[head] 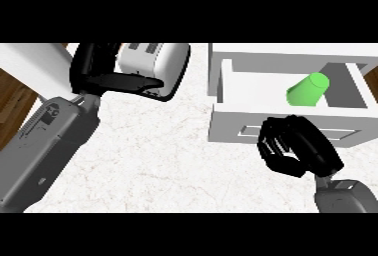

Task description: Pick up the cup, place it into the drawer and close the drawer

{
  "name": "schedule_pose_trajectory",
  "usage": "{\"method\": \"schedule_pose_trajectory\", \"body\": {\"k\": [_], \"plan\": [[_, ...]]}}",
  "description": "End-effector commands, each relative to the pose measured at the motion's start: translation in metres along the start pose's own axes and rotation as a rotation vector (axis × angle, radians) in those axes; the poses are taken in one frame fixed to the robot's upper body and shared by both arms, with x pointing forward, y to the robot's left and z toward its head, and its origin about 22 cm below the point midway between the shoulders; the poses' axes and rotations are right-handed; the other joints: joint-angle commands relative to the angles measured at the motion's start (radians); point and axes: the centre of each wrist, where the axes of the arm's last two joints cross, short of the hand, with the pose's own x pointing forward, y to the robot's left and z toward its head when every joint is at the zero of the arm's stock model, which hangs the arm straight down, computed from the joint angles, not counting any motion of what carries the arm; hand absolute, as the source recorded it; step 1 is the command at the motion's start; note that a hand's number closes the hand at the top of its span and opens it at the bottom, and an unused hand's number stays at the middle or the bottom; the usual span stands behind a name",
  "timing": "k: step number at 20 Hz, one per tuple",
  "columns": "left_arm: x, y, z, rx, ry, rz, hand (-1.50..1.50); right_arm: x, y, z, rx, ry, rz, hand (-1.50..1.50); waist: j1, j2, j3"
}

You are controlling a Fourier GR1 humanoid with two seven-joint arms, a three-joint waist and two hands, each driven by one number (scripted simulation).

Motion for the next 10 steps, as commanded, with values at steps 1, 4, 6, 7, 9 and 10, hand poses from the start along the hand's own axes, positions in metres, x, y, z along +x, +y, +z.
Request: {"method": "schedule_pose_trajectory", "body": {"k": [1,4,6,7,9,10], "plan": [[0.000,0.027,0.015,0.007,-0.007,0.023,-1.50,-0.020,0.023,-0.030,0.045,0.017,0.148,1.50,0.005,0.005,0.001],[0.008,0.047,0.029,-0.001,-0.012,0.005,-1.50,-0.033,0.041,-0.041,0.071,0.028,0.210,1.50,0.010,0.003,0.001],[0.002,0.045,0.037,0.011,0.009,0.009,-1.50,-0.051,0.054,-0.051,0.087,0.027,0.209,1.50,0.002,0.006,0.002],[0.011,0.054,0.041,0.032,0.013,0.003,-1.50,-0.056,0.058,-0.052,0.087,0.036,0.193,1.50,-0.006,0.003,0.001],[-0.014,0.050,0.064,0.019,0.004,0.012,-1.50,-0.060,0.047,-0.079,0.067,0.054,0.183,1.50,0.002,0.006,0.001],[0.005,0.064,0.061,0.021,-0.002,0.017,-1.50,-0.055,0.051,-0.091,0.086,0.056,0.172,1.50,0.004,0.005,0.001]]}}
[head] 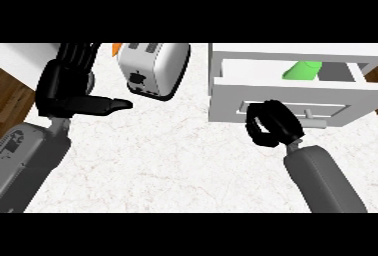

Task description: Pick up the cup, place it into the drawer and close the drawer

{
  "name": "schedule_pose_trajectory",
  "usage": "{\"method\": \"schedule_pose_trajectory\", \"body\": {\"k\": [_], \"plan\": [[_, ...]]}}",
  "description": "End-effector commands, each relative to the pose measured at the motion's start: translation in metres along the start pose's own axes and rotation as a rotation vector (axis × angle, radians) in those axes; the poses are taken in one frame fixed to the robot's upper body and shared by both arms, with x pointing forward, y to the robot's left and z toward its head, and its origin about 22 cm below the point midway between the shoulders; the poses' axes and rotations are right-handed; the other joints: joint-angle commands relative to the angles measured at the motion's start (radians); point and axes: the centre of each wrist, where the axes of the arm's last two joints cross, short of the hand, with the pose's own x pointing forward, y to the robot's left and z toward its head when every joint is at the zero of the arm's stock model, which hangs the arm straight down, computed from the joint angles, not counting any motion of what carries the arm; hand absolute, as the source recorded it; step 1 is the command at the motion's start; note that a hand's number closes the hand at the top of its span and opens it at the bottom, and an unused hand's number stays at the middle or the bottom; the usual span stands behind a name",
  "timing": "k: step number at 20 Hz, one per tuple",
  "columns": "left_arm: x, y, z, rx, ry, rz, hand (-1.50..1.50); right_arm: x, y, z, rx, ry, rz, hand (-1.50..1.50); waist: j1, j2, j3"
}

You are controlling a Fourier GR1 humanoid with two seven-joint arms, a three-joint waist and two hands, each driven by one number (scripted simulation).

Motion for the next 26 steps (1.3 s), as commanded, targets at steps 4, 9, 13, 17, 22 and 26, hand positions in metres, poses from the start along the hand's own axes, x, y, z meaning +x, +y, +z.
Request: {"method": "schedule_pose_trajectory", "body": {"k": [4,9,13,17,22,26], "plan": [[0.008,0.022,0.007,0.014,0.000,-0.006,-1.50,-0.034,-0.006,-0.044,0.028,0.019,-0.013,1.50,0.003,0.009,0.001],[0.001,0.035,0.015,-0.018,-0.019,-0.008,-1.50,-0.037,-0.027,-0.068,0.050,0.060,-0.035,1.50,0.020,0.019,0.001],[0.003,0.045,0.022,-0.035,0.004,0.016,-1.50,-0.067,-0.045,-0.055,0.036,0.133,-0.054,1.50,0.052,0.031,0.003],[-0.003,0.034,0.019,-0.049,0.010,0.029,-1.50,-0.056,-0.056,-0.071,0.044,0.126,-0.087,1.50,0.050,0.031,0.003],[-0.014,0.037,0.024,-0.083,0.019,0.046,-1.50,-0.068,-0.073,-0.065,0.026,0.124,-0.122,1.50,0.058,0.046,0.002],[-0.011,0.032,0.021,-0.090,0.005,0.053,-1.50,-0.073,-0.084,-0.063,-0.031,0.113,-0.173,1.50,0.067,0.050,0.004]]}}
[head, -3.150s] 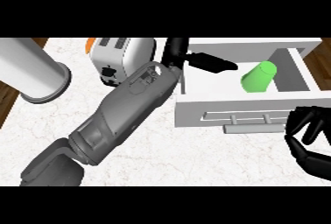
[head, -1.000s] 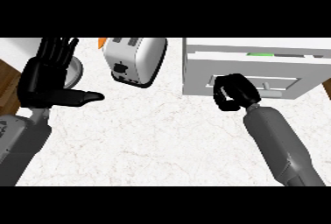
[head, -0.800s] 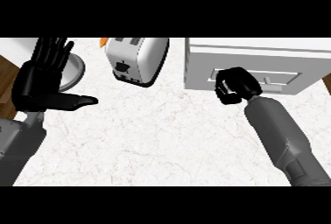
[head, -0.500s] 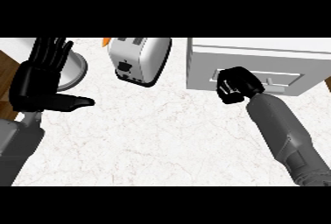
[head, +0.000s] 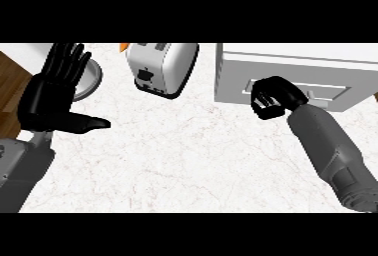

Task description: Pick up the cup, place it into the drawer and close the drawer

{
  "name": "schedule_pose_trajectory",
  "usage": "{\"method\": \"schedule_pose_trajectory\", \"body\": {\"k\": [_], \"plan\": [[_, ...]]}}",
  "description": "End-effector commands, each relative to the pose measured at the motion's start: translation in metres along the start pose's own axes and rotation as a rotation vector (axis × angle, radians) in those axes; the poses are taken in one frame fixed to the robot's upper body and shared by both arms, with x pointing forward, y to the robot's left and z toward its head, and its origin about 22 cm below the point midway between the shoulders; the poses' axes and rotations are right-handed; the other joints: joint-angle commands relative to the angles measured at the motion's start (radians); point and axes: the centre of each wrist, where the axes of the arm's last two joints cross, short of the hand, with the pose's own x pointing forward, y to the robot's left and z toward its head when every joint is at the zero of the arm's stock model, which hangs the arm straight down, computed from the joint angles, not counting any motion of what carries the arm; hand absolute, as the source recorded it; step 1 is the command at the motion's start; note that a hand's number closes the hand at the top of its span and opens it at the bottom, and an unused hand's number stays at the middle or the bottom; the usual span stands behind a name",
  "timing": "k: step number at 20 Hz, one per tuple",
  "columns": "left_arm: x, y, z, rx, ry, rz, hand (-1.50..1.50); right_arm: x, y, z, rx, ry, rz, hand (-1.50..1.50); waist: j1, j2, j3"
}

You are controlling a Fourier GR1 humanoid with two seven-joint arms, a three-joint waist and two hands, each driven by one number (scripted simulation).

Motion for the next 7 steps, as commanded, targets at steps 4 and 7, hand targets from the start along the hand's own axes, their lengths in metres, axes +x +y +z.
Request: {"method": "schedule_pose_trajectory", "body": {"k": [4,7], "plan": [[-0.016,-0.009,0.008,-0.021,0.004,0.034,-1.50,-0.006,-0.050,0.001,-0.165,0.132,-0.002,1.50,0.028,0.040,0.010],[-0.009,0.007,0.006,-0.016,0.005,0.004,-1.50,-0.010,-0.049,0.005,-0.176,0.121,-0.012,1.50,0.038,0.045,0.011]]}}
